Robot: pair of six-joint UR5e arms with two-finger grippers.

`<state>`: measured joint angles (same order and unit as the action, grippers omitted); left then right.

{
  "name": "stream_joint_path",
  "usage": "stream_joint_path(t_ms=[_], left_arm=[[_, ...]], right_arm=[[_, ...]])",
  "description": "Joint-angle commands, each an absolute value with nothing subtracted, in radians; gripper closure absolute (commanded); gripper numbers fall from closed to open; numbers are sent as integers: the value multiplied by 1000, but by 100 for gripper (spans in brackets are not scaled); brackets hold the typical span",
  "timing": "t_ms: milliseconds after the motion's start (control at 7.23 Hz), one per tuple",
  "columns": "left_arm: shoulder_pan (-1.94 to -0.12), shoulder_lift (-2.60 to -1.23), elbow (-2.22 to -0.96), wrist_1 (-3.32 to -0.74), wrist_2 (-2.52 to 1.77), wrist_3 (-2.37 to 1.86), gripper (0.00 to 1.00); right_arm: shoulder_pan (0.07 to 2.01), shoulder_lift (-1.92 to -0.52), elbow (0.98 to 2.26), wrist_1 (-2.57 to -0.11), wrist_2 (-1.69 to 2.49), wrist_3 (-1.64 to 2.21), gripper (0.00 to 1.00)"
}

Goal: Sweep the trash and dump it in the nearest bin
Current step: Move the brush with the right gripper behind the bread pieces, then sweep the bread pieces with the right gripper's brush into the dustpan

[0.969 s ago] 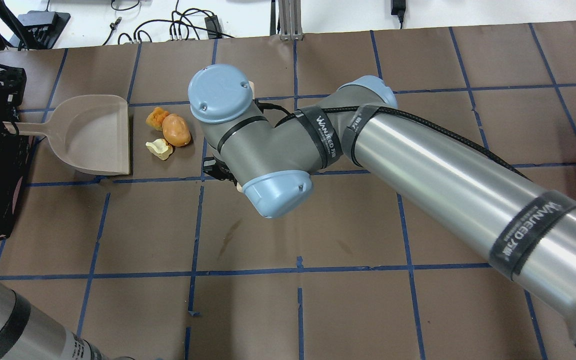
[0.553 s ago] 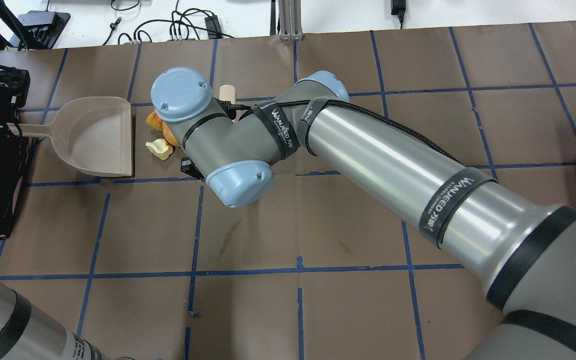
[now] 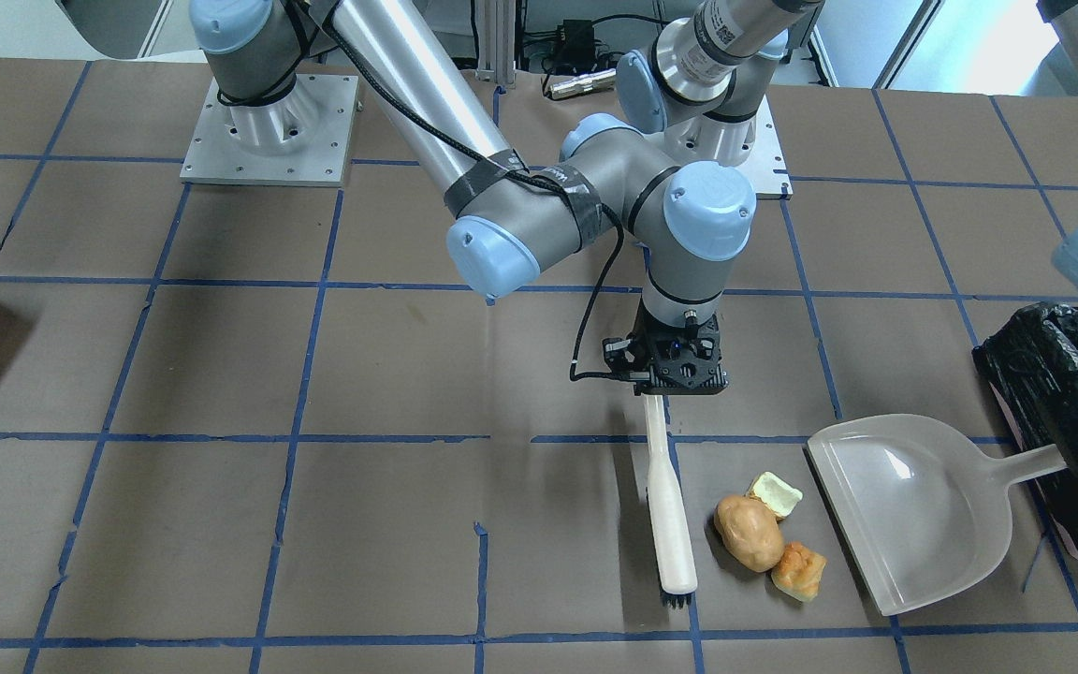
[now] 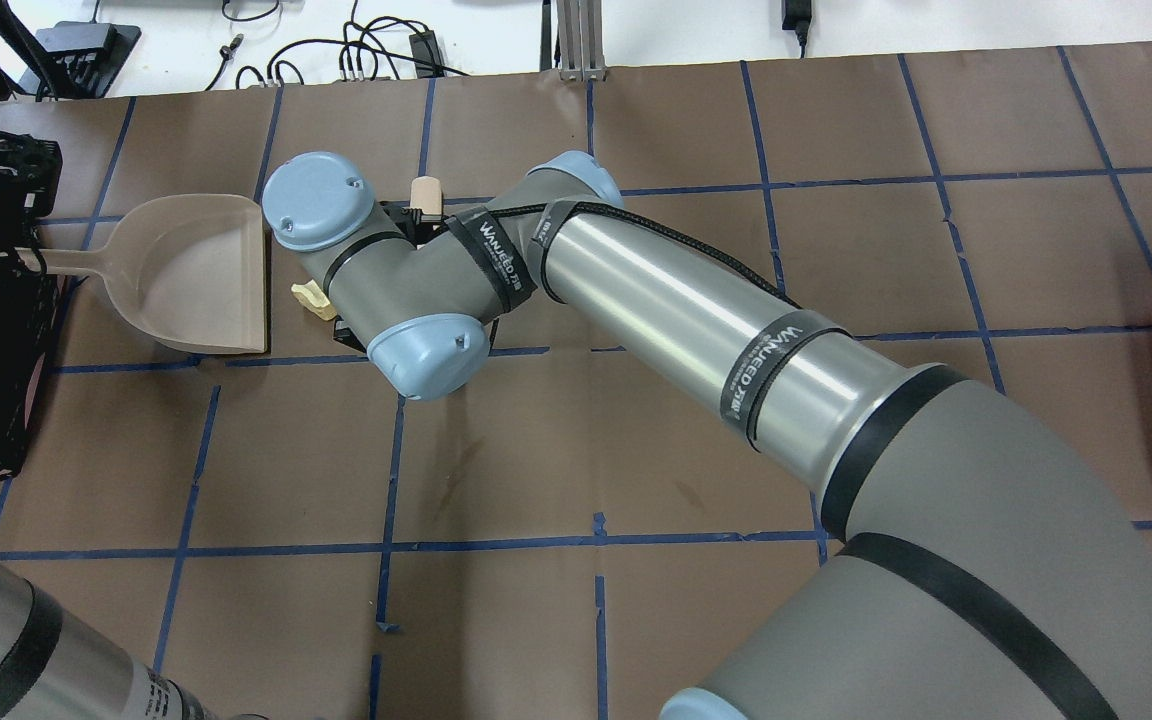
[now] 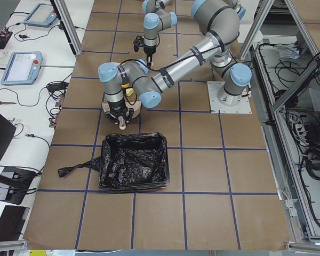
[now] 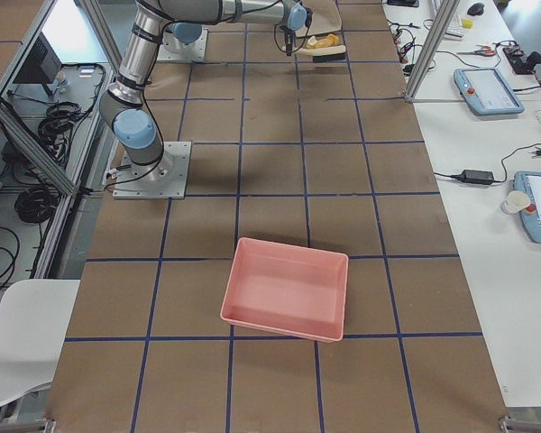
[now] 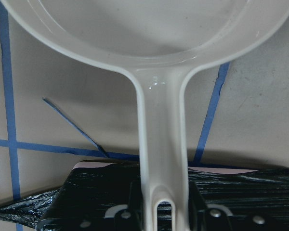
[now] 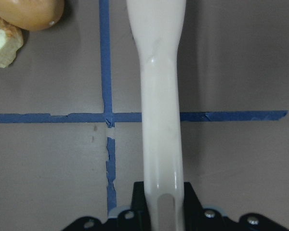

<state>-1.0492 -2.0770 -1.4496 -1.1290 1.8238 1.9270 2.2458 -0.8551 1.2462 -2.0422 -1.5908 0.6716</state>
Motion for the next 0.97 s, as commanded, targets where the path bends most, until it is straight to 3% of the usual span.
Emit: stream_joint_path(t_ms=[0, 415, 830], left_arm=[[-1049, -2077, -1450, -1129, 1824, 1925, 100], [-1051, -2077, -1460, -1131, 1821, 1927, 100], [-1069, -2072, -1506, -1080, 1821, 1928, 100]], right_arm=[[2261, -810, 1210, -2043, -1592, 673, 95], [2285, -732, 1114, -2043, -1598, 689, 96], [2287, -723, 1100, -2042, -1608, 692, 96]])
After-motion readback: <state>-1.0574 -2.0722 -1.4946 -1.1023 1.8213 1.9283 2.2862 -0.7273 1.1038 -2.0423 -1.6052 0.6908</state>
